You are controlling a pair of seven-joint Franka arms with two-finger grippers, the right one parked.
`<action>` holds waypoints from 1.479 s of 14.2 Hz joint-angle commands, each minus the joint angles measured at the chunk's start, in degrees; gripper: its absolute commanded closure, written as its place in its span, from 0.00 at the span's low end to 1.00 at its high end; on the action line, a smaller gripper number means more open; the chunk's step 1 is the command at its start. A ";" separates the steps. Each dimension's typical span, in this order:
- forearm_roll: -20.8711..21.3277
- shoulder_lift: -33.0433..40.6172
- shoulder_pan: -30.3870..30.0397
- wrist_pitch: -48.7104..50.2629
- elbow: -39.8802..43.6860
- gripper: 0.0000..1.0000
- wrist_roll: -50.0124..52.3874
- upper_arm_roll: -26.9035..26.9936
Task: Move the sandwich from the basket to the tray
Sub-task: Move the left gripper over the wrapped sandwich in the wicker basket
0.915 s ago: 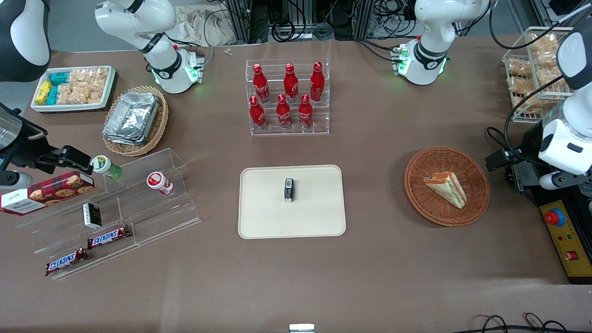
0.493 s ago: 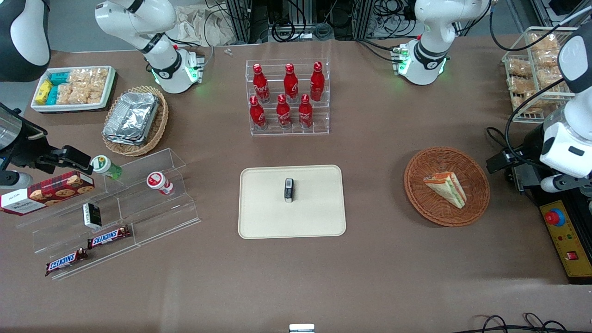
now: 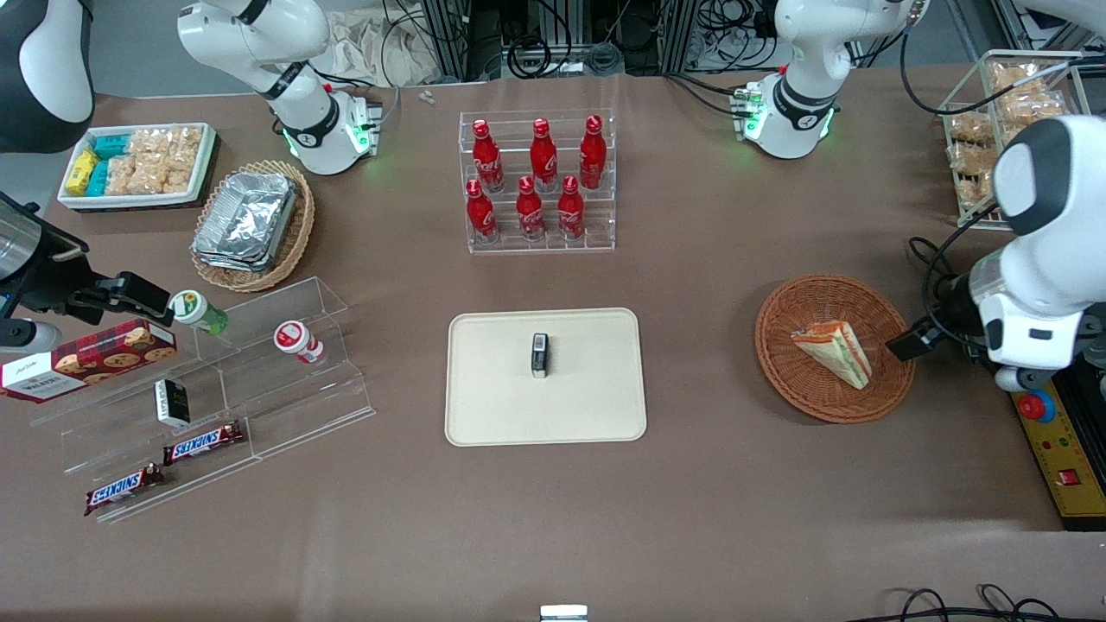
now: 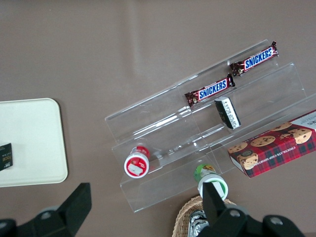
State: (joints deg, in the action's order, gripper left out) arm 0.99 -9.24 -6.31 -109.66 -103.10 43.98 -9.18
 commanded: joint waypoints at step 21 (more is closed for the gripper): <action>1.38 -4.91 0.42 -29.21 -23.02 0.01 16.22 -0.23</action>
State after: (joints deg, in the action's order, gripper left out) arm 1.15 -14.33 -5.61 -136.54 -124.51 58.09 -9.33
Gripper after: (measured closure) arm 0.004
